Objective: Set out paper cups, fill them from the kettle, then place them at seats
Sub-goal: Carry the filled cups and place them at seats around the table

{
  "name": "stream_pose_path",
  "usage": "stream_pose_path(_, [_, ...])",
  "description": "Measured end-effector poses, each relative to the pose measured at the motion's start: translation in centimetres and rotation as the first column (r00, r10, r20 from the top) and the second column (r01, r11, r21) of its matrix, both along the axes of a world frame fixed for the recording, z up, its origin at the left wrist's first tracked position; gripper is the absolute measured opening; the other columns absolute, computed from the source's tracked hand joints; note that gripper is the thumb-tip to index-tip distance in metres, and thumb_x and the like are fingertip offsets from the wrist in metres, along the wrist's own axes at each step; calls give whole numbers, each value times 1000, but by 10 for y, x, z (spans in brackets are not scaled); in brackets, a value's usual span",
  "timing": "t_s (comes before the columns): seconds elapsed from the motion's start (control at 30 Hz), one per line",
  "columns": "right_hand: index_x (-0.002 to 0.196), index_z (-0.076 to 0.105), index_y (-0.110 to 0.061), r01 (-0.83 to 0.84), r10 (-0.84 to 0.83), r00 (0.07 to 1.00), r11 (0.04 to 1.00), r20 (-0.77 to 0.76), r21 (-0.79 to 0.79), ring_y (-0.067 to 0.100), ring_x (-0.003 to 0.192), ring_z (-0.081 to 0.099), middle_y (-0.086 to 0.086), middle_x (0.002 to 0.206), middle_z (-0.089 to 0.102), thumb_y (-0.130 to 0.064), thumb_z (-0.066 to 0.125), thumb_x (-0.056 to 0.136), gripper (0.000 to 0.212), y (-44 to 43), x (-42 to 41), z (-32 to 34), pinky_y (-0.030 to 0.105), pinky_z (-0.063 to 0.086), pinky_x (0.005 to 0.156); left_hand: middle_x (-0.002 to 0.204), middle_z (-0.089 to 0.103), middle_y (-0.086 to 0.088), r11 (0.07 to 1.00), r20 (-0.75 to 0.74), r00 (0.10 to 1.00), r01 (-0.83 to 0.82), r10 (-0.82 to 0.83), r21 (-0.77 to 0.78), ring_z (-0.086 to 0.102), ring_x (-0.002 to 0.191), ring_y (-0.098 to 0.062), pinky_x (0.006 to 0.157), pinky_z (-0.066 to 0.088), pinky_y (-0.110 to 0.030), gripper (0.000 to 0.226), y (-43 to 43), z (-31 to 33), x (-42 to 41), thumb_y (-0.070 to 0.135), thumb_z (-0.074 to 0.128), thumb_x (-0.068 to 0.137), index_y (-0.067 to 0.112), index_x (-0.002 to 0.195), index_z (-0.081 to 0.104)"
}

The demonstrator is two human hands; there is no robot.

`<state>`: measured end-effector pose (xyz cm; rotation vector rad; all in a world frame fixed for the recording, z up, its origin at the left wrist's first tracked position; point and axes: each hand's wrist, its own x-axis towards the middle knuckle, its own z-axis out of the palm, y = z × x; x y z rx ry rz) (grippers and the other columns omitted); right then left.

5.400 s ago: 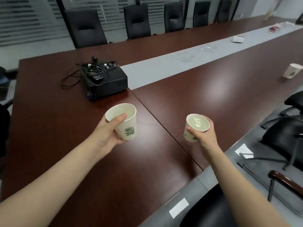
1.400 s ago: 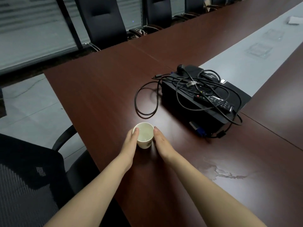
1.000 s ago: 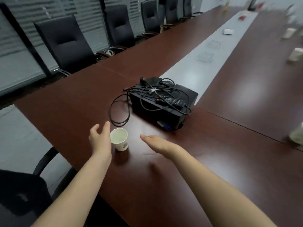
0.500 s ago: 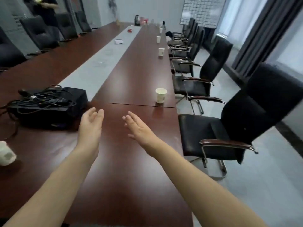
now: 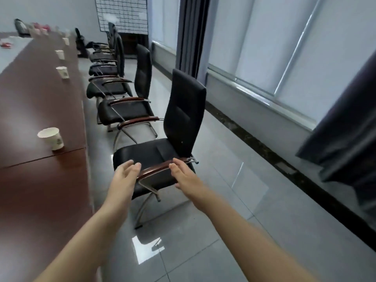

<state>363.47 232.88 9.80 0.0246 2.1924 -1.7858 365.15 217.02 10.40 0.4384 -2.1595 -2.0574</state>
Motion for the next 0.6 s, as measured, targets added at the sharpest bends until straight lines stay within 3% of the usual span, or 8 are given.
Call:
stream_pose_path(0.1, [149,26,-26,88,-88,996,996,6,4,16,138,35,0,151,36,-44,34,101,52,57,-25,-5,41,30,115,121,55,1,997,27,996,83,-83,8,51,116,-15,100,37,-29,36,55,-7,-41,32,52,96,19,130,51])
stream_pose_path(0.23, [150,24,-24,184,-184,983,983,-10,6,17,138,34,-1,152,33,-44,33,101,53,124,-69,-8,43,30,115,114,58,6,976,19,978,208,-209,62,54,111,-10,96,36,-28,34,128,-12,-100,30,51,97,18,129,50])
stream_pose_path(0.3, [149,25,-23,251,-251,968,968,-10,-2,16,138,34,-1,153,32,-45,35,101,54,159,-98,-9,42,31,115,98,60,7,961,10,967,250,-253,118,63,85,0,83,40,-25,30,167,-14,-136,25,50,98,16,127,50])
stream_pose_path(0.33, [149,26,-23,280,-280,960,960,2,-11,16,138,35,-2,153,32,-45,36,100,55,177,-115,-8,41,32,114,97,61,6,954,21,962,268,-273,132,63,70,4,74,43,-23,28,187,-16,-155,24,49,99,16,126,50])
stream_pose_path(0.37, [149,26,-23,307,-306,952,951,22,-28,16,137,36,-3,153,33,-45,36,100,54,193,-129,-7,39,34,113,104,62,3,949,29,956,286,-293,135,63,68,2,70,45,-20,30,204,-16,-171,26,50,99,17,127,50])
stream_pose_path(0.43, [149,27,-22,341,-339,940,939,46,-42,15,134,39,-3,151,34,-44,36,101,53,227,-160,-3,34,38,109,129,57,-2,936,31,942,327,-334,133,60,101,-8,90,47,-25,40,238,-16,-206,30,51,97,16,134,48])
stream_pose_path(0.5, [148,28,-23,360,-359,932,933,43,-14,15,134,39,-3,151,34,-44,36,101,52,259,-188,1,34,39,108,141,49,-2,927,46,934,345,-355,148,46,127,-16,110,34,-36,45,269,-13,-239,32,52,97,14,138,45])
stream_pose_path(0.6, [148,29,-27,393,-393,919,919,28,-8,17,132,40,-3,151,35,-45,37,101,51,303,-229,7,37,39,109,145,44,-3,921,60,928,355,-368,162,38,135,-19,112,30,-37,48,313,-8,-284,31,50,98,14,142,40])
